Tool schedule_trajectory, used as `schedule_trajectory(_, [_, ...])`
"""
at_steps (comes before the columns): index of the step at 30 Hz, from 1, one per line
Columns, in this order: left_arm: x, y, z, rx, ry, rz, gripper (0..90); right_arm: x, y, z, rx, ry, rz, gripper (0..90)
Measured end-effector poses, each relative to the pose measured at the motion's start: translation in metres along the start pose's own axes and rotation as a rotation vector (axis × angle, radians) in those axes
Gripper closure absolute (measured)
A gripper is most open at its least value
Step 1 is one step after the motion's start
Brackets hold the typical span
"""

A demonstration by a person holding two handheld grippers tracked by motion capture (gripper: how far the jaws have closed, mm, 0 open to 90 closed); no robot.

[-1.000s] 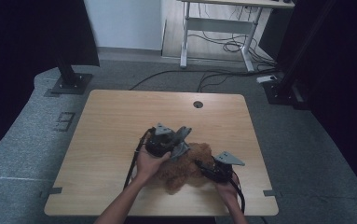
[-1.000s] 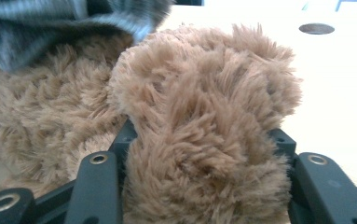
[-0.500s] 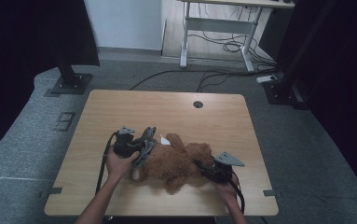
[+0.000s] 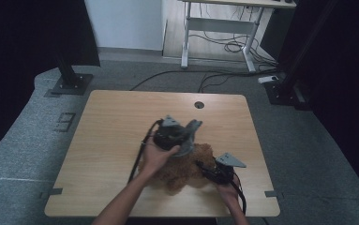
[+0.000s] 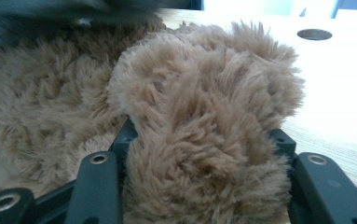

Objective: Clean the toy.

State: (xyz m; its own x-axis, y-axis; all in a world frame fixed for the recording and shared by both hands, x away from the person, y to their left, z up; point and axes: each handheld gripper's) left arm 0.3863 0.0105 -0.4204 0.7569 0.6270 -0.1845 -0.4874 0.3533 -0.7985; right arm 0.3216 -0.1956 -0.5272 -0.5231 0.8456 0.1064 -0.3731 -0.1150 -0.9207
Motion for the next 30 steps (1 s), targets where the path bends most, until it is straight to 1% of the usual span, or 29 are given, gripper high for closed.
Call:
schedule_trajectory(2, [-0.012, -0.001, -0.025, 0.046, 0.007, -0.02, 77.9, 0.0, 0.0, 0.0, -0.002, 0.002, 0.002, 47.1])
schedule_trajectory(3, [-0.017, 0.0, -0.037, 0.076, -0.002, -0.036, 77.9, 0.001, 0.0, 0.0, -0.002, 0.003, 0.003, 47.2])
schedule_trajectory(4, [-0.018, 0.002, -0.043, 0.083, -0.014, -0.042, 77.8, 0.0, 0.001, 0.0, 0.0, 0.003, 0.004, 47.2])
schedule_trajectory(5, [-0.018, 0.002, -0.043, 0.083, -0.014, -0.042, 77.8, 0.0, 0.001, 0.0, 0.004, 0.005, 0.002, 47.1])
schedule_trajectory(6, [-0.014, 0.005, -0.046, 0.078, -0.013, -0.017, 77.9, 0.0, 0.001, 0.0, 0.007, 0.008, -0.004, 47.2])
schedule_trajectory(7, [-0.011, 0.006, -0.043, 0.077, -0.013, 0.001, 78.0, -0.001, 0.002, 0.0, 0.005, 0.006, -0.007, 47.2])
schedule_trajectory(8, [-0.011, 0.006, -0.043, 0.077, -0.013, 0.001, 78.0, -0.001, 0.002, 0.0, 0.005, 0.006, -0.007, 47.2])
schedule_trajectory(9, [-0.005, 0.007, -0.039, 0.086, -0.041, 0.001, 78.1, 0.001, 0.001, 0.001, 0.007, 0.012, 0.012, 47.4])
schedule_trajectory(10, [0.0, 0.009, -0.034, 0.099, -0.069, 0.0, 78.1, 0.001, 0.001, 0.001, 0.007, 0.012, 0.012, 47.4])
schedule_trajectory(11, [0.008, 0.012, -0.029, 0.105, -0.078, 0.012, 78.1, 0.001, 0.001, 0.001, 0.004, 0.014, 0.014, 47.5])
schedule_trajectory(12, [0.021, 0.018, -0.018, 0.09, -0.071, 0.055, 78.2, 0.001, 0.001, 0.001, 0.005, 0.013, 0.01, 47.5])
schedule_trajectory(13, [0.021, 0.018, -0.018, 0.09, -0.071, 0.055, 78.2, 0.001, 0.001, 0.001, 0.005, 0.013, 0.01, 47.5])
schedule_trajectory(14, [0.03, 0.023, -0.008, 0.07, -0.064, 0.076, 78.2, 0.001, 0.001, 0.001, 0.004, 0.013, 0.012, 47.5])
schedule_trajectory(15, [0.036, 0.026, 0.0, 0.053, -0.071, 0.084, 78.2, 0.002, 0.001, 0.0, 0.004, 0.015, 0.013, 47.6])
schedule_trajectory(17, [0.048, 0.032, 0.016, 0.04, -0.121, 0.082, 78.2, 0.002, 0.001, 0.0, 0.004, 0.016, 0.012, 47.7])
schedule_trajectory(18, [0.063, 0.04, 0.029, 0.036, -0.15, 0.119, 78.3, 0.002, 0.002, 0.001, 0.001, 0.015, 0.009, 47.7])
schedule_trajectory(19, [0.063, 0.04, 0.029, 0.036, -0.15, 0.119, 78.4, 0.002, 0.002, 0.001, 0.001, 0.015, 0.009, 47.7])
schedule_trajectory(20, [0.082, 0.055, 0.041, 0.022, -0.137, 0.184, 78.4, 0.001, 0.002, 0.0, -0.002, 0.015, 0.009, 47.7])
schedule_trajectory(21, [0.082, 0.055, 0.041, 0.022, -0.137, 0.184, 78.4, 0.001, 0.002, 0.0, -0.002, 0.015, 0.009, 47.7])
schedule_trajectory(22, [0.096, 0.07, 0.05, 0.019, -0.146, 0.222, 78.4, 0.001, 0.002, 0.0, -0.001, 0.015, 0.007, 47.7])
schedule_trajectory(23, [0.096, 0.07, 0.05, 0.019, -0.146, 0.222, 78.4, 0.001, 0.002, 0.0, -0.001, 0.015, 0.004, 47.7])
schedule_trajectory(24, [0.106, 0.084, 0.055, 0.02, -0.148, 0.254, 78.4, 0.001, 0.001, 0.0, -0.001, 0.014, 0.002, 47.7])
schedule_trajectory(25, [0.106, 0.084, 0.055, 0.02, -0.148, 0.254, 78.5, 0.001, 0.001, -0.001, -0.001, 0.014, 0.002, 47.7])
schedule_trajectory(27, [0.116, 0.099, 0.059, 0.014, -0.155, 0.281, 78.5, 0.001, 0.001, -0.001, -0.001, 0.018, 0.004, 47.8])
schedule_trajectory(28, [0.118, 0.103, 0.061, 0.013, -0.157, 0.288, 78.6, 0.002, 0.001, -0.001, -0.002, 0.018, 0.005, 47.8])
schedule_trajectory(29, [0.118, 0.103, 0.061, 0.013, -0.157, 0.288, 78.6, 0.002, 0.001, -0.001, -0.002, 0.018, 0.005, 47.8])
schedule_trajectory(30, [0.122, 0.109, 0.063, 0.006, -0.159, 0.3, 78.6, 0.001, 0.001, -0.001, -0.002, 0.018, 0.002, 47.8])
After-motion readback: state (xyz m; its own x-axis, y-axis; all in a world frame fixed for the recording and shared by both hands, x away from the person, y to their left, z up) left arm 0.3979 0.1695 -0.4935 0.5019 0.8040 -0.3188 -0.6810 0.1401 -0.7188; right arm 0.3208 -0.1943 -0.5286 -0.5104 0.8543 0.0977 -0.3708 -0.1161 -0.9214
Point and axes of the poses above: each handheld gripper's, and its own axes: z roughly backward along the jaws, y roughly out of its underside, x roughly to its left, and after that the axes turned 3 degrees about y, right-handed
